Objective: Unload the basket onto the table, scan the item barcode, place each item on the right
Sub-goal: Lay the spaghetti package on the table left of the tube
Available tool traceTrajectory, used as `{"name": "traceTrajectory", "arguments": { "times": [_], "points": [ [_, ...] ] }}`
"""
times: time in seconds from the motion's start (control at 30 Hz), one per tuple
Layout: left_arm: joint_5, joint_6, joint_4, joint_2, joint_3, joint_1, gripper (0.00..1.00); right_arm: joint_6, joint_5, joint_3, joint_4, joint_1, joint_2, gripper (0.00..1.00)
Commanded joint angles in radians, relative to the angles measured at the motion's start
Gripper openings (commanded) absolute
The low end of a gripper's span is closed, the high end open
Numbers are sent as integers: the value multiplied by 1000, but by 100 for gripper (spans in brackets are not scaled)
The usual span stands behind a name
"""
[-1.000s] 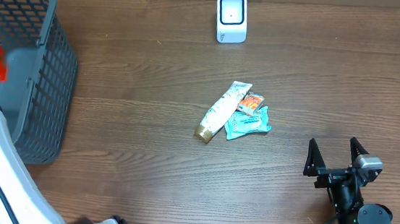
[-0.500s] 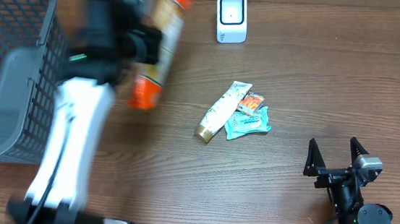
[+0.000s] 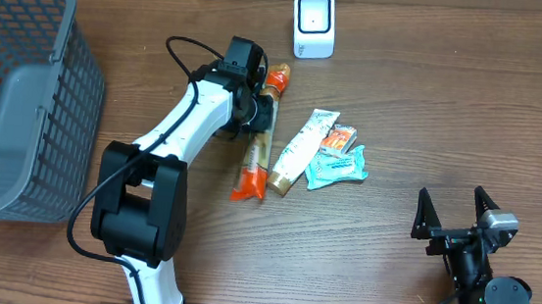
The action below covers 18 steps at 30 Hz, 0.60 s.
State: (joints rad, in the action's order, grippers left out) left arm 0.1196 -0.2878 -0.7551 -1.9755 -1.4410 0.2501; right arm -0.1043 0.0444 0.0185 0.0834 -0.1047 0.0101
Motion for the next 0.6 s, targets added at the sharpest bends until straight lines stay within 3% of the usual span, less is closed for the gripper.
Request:
{"name": "traceTrajectory", "arguments": {
  "times": [0.0, 0.1, 0.23, 0.57],
  "points": [
    [27, -22, -8, -8, -27, 18, 79, 0, -2, -11, -3, 6, -7, 100],
    [87, -4, -14, -4, -42, 19, 100, 0, -2, -11, -3, 6, -7, 100],
    [118, 10, -94, 36, -140, 7, 100, 0, -2, -11, -3, 6, -7, 100],
    [117, 180, -391, 211, -495, -83, 100, -1, -26, -10, -38, 6, -7, 100]
  ]
}}
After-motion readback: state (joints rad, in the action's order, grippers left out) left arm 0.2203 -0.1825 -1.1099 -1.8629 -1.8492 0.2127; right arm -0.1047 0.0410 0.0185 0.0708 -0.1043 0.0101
